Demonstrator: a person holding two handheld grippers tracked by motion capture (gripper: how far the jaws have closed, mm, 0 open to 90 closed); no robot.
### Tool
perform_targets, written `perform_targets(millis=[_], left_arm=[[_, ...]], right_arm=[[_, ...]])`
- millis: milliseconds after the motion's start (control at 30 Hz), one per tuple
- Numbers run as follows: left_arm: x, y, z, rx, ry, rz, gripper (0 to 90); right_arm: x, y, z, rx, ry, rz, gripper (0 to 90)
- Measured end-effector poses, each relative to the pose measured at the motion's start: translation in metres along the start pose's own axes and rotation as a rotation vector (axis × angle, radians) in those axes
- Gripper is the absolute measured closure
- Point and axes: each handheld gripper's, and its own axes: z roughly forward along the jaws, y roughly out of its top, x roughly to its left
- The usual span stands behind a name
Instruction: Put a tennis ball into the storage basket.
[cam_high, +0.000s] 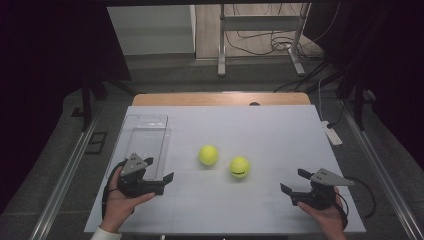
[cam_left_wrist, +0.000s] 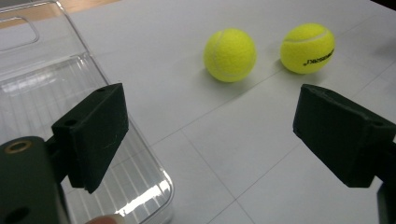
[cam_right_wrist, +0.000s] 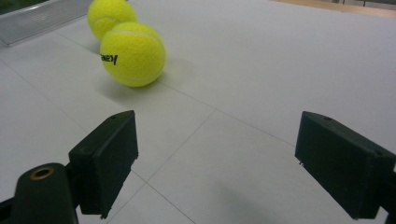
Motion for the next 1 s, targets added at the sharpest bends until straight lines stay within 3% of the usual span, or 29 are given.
perform_targets(millis=[600, 1000], left_arm=[[-0.008, 0.016, 0.015, 0.024, -0.037, 0.043, 11.7], [-0.010, 0.026, 0.024, 0.028, -0.056, 0.046, 11.6]], right_arm=[[0.003, 0.002, 0.005, 0.010, 0.001, -0.017, 13.7], [0.004, 0.001, 0.003, 0.015, -0.005, -0.027, 13.7]])
